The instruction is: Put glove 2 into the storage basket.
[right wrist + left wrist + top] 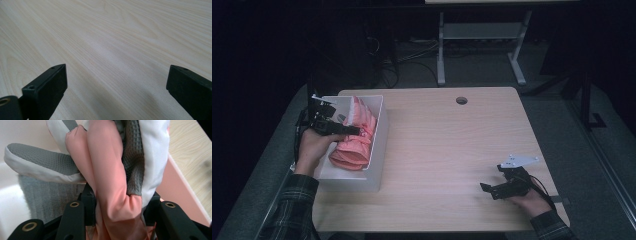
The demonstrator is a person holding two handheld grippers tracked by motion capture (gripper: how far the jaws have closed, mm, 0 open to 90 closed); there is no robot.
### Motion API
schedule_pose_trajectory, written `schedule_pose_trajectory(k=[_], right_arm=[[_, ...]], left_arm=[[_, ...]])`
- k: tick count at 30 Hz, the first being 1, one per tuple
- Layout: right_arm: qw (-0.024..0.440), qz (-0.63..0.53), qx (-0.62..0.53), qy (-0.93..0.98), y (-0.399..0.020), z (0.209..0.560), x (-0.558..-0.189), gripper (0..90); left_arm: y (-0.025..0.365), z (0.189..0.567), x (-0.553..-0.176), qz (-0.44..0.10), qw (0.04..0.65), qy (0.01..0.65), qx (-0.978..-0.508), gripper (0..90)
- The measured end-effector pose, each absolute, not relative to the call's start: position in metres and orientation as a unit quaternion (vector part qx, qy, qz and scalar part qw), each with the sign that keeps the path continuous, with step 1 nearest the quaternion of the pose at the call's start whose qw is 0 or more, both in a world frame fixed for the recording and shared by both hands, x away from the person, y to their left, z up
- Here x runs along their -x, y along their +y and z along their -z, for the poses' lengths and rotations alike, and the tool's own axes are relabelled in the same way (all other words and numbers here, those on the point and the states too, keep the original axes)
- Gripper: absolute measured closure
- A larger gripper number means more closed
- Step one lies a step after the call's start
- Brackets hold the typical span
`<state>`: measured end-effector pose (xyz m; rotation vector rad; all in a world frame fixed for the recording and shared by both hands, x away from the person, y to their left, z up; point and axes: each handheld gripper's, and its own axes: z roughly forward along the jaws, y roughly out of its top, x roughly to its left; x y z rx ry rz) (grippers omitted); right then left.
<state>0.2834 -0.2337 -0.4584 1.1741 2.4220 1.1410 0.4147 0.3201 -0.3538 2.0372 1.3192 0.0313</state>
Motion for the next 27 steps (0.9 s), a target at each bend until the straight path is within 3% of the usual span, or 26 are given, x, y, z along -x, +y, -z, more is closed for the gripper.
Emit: schedule_pose_trajectory(k=[11, 16, 19, 23, 27], right_arm=[[0.109, -0.39, -0.398, 0.823, -0.236, 0.459, -0.285, 3.1], [0.107, -0.393, -0.395, 0.824, -0.236, 0.459, -0.285, 3.1], [0.106, -0.392, -0.392, 0.825, -0.234, 0.459, -0.286, 3.1], [0.105, -0.392, -0.392, 0.825, -0.235, 0.46, -0.286, 3.1], [0.105, -0.394, -0.396, 0.823, -0.237, 0.459, -0.285, 3.1]], left_arm=[[0.306, 0.403, -0.431, 0.022, 0.325, 0.508, -0.798, 54.6], [0.308, 0.408, -0.436, 0.034, 0.33, 0.511, -0.793, 51.5], [0.311, 0.412, -0.438, 0.044, 0.335, 0.518, -0.786, 45.8], [0.313, 0.411, -0.439, 0.043, 0.337, 0.522, -0.782, 31.6], [0.315, 0.403, -0.433, 0.008, 0.339, 0.518, -0.785, 17.9]])
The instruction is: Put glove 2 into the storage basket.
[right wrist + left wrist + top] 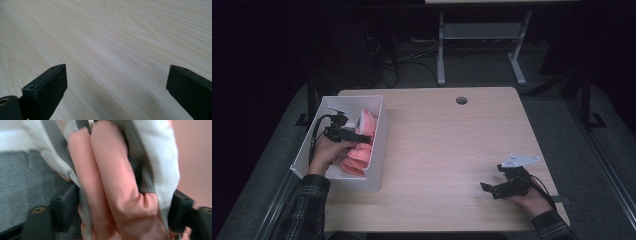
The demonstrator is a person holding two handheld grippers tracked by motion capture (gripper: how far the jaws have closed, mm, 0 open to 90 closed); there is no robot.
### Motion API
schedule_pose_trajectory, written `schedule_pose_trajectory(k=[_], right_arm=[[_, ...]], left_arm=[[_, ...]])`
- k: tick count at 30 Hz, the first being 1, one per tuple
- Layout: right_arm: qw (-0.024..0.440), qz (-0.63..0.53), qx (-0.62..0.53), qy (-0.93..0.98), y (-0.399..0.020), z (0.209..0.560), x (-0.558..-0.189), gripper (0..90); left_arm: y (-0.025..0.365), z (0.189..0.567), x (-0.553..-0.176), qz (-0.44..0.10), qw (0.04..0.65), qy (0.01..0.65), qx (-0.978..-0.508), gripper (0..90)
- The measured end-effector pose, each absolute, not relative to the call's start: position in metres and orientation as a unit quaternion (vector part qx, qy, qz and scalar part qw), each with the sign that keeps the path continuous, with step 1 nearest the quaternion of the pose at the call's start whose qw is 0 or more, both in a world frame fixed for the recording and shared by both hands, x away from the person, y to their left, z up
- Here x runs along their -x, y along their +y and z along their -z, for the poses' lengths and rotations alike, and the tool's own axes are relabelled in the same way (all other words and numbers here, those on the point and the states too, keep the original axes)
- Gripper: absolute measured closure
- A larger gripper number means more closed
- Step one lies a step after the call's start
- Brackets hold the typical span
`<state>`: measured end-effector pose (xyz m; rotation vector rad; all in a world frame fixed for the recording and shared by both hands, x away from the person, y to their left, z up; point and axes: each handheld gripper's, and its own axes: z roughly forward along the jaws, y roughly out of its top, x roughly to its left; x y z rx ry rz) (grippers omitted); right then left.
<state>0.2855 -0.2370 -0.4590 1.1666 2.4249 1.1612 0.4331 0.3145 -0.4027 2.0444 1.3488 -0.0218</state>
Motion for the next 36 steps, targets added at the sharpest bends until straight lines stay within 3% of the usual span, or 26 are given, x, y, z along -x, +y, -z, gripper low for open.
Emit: schedule_pose_trajectory(k=[4, 20, 36], right_arm=[[0.105, -0.393, -0.397, 0.823, -0.237, 0.458, -0.285, 3.1], [0.106, -0.391, -0.401, 0.822, -0.235, 0.458, -0.284, 3.1], [0.108, -0.389, -0.401, 0.823, -0.234, 0.458, -0.284, 3.1]], left_arm=[[0.32, 0.39, -0.428, -0.01, 0.34, 0.514, -0.788, 13.5], [0.316, 0.323, -0.402, -0.071, 0.393, 0.466, -0.79, 13.5], [0.247, 0.284, -0.381, -0.084, 0.425, 0.38, -0.817, 13.8]])
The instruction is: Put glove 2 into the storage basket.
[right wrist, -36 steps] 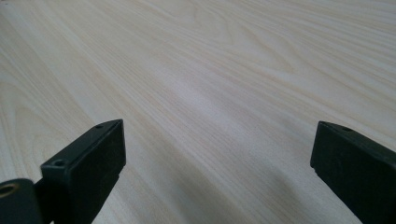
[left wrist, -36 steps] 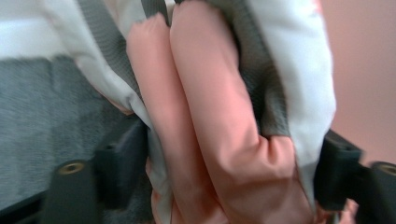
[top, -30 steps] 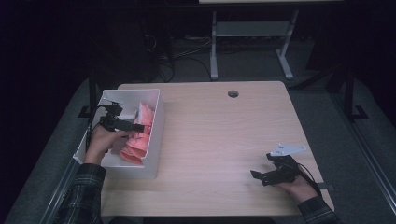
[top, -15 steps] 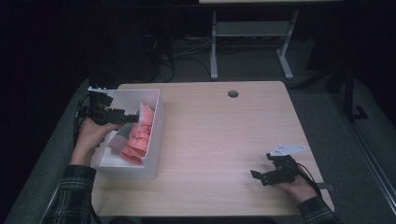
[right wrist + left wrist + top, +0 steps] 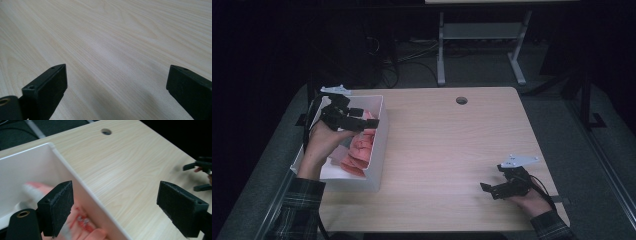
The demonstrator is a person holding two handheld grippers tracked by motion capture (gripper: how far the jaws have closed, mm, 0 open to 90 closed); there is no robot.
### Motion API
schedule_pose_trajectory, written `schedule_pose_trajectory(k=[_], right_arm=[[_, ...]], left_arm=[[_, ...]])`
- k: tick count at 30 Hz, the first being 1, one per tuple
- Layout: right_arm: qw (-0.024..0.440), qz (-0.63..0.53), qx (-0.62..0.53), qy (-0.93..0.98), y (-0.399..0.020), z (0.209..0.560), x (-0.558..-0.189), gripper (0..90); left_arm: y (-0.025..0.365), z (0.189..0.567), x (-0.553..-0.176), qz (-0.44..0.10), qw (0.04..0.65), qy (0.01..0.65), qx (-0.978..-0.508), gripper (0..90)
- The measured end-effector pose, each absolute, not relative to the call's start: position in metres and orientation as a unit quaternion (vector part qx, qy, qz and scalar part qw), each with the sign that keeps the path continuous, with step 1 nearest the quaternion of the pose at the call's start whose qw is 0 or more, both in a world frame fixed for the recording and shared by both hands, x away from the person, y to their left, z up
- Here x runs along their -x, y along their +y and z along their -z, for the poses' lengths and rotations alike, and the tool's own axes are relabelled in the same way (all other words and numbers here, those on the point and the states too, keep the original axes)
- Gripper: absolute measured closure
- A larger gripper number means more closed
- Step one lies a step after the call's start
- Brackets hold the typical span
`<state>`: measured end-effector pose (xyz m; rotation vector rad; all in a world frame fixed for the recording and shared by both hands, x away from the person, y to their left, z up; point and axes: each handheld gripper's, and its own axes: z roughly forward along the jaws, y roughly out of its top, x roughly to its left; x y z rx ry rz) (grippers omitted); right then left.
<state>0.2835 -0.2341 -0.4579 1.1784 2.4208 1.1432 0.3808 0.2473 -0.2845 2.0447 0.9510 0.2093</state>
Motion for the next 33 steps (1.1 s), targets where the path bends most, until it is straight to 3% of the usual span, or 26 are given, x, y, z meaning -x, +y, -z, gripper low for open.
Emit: schedule_pose_trajectory(k=[18, 33], right_arm=[[0.111, -0.39, -0.396, 0.824, -0.235, 0.457, -0.283, 3.1], [0.11, -0.39, -0.39, 0.827, -0.234, 0.458, -0.282, 3.1]], left_arm=[[0.149, 0.298, -0.359, -0.06, 0.417, 0.314, -0.851, 14.1], [0.093, 0.354, -0.336, -0.041, 0.395, 0.277, -0.875, 14.1]])
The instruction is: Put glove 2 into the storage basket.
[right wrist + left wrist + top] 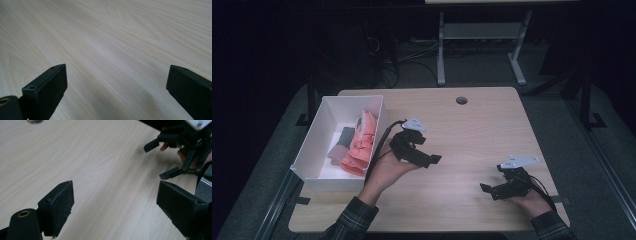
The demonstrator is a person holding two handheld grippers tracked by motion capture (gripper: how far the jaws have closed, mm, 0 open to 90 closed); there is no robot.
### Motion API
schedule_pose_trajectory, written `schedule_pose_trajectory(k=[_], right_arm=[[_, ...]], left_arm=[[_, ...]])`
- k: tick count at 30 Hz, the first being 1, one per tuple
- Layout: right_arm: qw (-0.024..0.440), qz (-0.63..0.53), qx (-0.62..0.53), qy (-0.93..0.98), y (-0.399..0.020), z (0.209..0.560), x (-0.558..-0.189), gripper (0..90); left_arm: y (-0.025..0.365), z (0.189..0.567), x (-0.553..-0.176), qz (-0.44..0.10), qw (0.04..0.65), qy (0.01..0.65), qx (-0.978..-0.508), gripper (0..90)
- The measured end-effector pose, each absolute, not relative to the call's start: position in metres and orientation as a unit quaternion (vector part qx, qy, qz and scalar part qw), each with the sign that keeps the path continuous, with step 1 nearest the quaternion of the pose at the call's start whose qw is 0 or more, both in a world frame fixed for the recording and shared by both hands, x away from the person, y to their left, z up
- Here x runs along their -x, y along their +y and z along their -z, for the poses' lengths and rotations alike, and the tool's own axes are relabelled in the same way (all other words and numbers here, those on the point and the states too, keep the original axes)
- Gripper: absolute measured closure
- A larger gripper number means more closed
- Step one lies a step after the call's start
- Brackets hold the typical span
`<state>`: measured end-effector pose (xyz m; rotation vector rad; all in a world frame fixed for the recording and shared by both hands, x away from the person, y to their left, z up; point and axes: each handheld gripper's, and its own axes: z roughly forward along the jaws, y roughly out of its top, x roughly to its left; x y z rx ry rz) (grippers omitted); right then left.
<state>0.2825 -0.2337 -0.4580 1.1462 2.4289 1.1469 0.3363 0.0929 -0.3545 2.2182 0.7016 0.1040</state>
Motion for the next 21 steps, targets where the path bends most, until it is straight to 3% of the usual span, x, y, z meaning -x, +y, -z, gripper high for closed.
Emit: schedule_pose_trajectory(k=[21], right_arm=[[0.112, -0.388, -0.389, 0.828, -0.233, 0.459, -0.283, 3.1]], left_arm=[[0.082, 0.428, -0.324, -0.037, 0.371, 0.242, -0.896, 14.1]])
